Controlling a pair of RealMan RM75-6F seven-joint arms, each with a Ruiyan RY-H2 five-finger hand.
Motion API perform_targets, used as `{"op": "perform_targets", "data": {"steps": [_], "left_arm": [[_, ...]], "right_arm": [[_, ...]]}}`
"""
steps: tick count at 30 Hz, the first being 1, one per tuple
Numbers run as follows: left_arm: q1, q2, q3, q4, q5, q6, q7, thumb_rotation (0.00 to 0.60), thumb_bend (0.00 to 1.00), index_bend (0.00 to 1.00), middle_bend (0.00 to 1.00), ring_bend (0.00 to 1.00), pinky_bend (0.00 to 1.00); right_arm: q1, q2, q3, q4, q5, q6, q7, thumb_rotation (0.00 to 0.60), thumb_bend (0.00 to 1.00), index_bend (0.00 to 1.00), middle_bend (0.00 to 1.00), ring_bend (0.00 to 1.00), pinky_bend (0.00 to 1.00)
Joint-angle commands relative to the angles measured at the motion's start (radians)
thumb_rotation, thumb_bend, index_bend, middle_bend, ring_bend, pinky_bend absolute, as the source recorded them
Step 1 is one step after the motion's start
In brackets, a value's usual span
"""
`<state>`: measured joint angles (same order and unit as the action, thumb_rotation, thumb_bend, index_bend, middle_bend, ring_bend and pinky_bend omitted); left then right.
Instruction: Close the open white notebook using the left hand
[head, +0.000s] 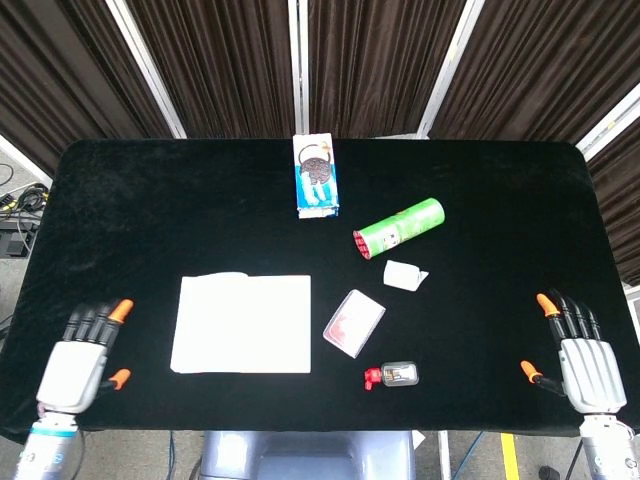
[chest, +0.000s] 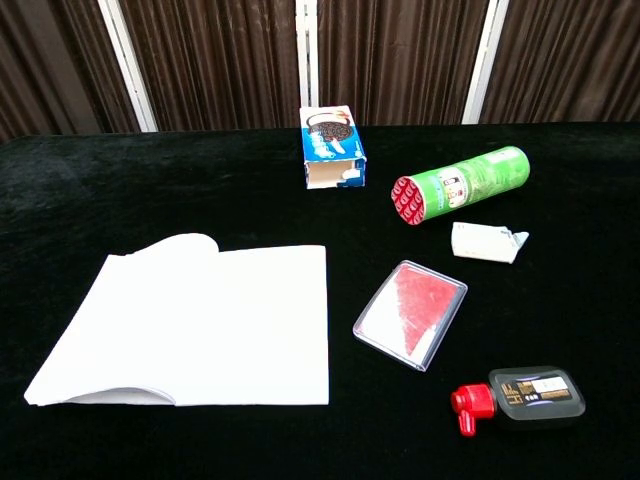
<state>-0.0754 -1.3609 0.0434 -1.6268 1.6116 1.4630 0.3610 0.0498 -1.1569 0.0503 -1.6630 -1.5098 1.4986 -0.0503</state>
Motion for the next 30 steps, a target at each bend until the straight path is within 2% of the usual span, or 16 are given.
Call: {"op": "perform_targets", "data": {"steps": [1, 9, 14, 22, 30], "left_arm": [[-0.025, -0.051, 0.019, 0.008, 0.016, -0.052, 0.041, 0.6, 0.14, 0.0, 0.0, 0.0, 0.0], [-0.059, -0.165, 0.022, 0.056, 0.002, -0.136, 0.129, 0.6, 0.2, 0.0, 0.0, 0.0, 0.0], [-0.07, -0.212, 0.015, 0.094, -0.023, -0.167, 0.16, 0.6, 0.31, 0.0, 0.0, 0.0, 0.0], [-0.083, -0.258, 0.0, 0.143, -0.04, -0.174, 0.175, 0.6, 0.31, 0.0, 0.0, 0.0, 0.0], [-0.087, -0.279, 0.002, 0.175, -0.061, -0.185, 0.184, 0.6, 0.25, 0.0, 0.0, 0.0, 0.0]], "right_arm": [[0.0, 0.0, -0.002, -0.001, -0.003, 0.0, 0.0, 0.6, 0.09, 0.0, 0.0, 0.0, 0.0], [-0.002, 0.008, -0.001, -0.006, 0.0, -0.001, 0.013, 0.6, 0.09, 0.0, 0.0, 0.0, 0.0], [-0.002, 0.012, -0.001, -0.01, 0.001, -0.003, 0.02, 0.6, 0.09, 0.0, 0.0, 0.0, 0.0], [-0.003, 0.017, -0.001, -0.015, 0.0, -0.002, 0.026, 0.6, 0.09, 0.0, 0.0, 0.0, 0.0], [-0.003, 0.015, -0.002, -0.014, -0.002, -0.002, 0.025, 0.6, 0.09, 0.0, 0.0, 0.0, 0.0]]}}
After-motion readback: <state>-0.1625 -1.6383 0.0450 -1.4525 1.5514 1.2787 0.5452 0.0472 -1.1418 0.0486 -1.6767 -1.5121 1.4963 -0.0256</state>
